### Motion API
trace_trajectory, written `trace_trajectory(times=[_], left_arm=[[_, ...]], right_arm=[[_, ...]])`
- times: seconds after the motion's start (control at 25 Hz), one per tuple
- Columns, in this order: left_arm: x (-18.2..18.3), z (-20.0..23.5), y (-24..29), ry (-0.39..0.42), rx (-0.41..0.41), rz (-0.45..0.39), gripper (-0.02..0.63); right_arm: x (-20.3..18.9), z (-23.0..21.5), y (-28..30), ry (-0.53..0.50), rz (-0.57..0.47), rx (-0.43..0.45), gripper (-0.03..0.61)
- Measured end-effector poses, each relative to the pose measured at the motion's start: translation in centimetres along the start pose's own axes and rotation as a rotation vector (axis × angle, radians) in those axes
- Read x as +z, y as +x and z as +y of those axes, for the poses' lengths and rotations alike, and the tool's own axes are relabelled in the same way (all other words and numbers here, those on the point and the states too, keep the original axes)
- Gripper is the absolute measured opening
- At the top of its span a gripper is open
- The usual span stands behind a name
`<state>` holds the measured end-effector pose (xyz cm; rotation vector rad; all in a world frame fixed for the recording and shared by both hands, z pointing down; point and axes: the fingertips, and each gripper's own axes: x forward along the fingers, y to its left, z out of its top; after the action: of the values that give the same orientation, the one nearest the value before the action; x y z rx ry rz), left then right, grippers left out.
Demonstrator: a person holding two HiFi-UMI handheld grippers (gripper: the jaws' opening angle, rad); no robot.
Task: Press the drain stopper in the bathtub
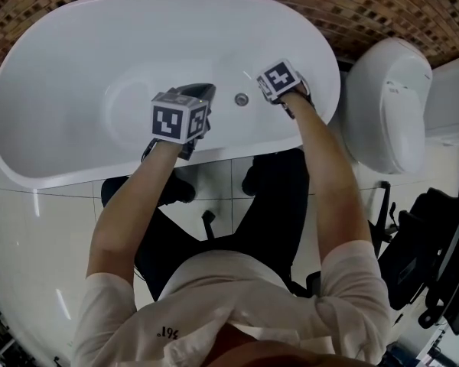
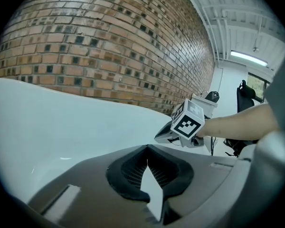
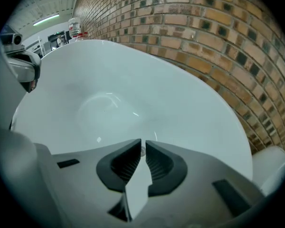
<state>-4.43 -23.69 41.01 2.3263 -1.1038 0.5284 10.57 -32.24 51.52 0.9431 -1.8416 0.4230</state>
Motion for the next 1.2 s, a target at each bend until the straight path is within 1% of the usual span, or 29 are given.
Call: trace_trajectory(times=[0.16, 0.24, 0.32, 0.48, 0.6, 0.72, 0.96, 1.2], left_arm=[[1.4, -1.1, -1.4, 0.020, -0.001, -0.042, 0.005], [1.9, -1.7, -2.3, 0.026, -0.004, -0.058, 0.005], [2.3, -2.4, -3.1, 0.032, -0.007, -0.077, 0.005], [3.0, -3.7, -5.1, 0.049, -0.003, -0.125, 0.005], [2.9, -4.5, -6.9, 0.050, 0.008, -0.148, 0.005], [3.4, -5.6, -8.4, 0.063, 0.011, -0.172, 0.005], [4.9, -7.3, -11.2, 0.094, 0.012, -0.221, 0.005], [6.5, -9.1, -13.9, 0.114, 0.002, -0.278, 0.005]], right_arm=[[0.6, -0.8, -2.7, -0.004, -0.021, -0.058, 0.035], [0.8, -0.5, -4.0, -0.002, -0.030, -0.070, 0.014], [1.0, -0.1, -5.4, 0.003, -0.042, -0.080, 0.012], [2.9, -0.4, -9.0, -0.002, -0.145, -0.147, 0.012], [3.2, 1.0, -11.6, 0.003, -0.194, -0.156, 0.012], [3.4, 1.7, -14.2, -0.020, -0.228, -0.180, 0.012], [3.7, 1.6, -18.8, -0.020, -0.266, -0.226, 0.012], [4.4, 2.1, -22.9, -0.002, -0.324, -0.238, 0.012]])
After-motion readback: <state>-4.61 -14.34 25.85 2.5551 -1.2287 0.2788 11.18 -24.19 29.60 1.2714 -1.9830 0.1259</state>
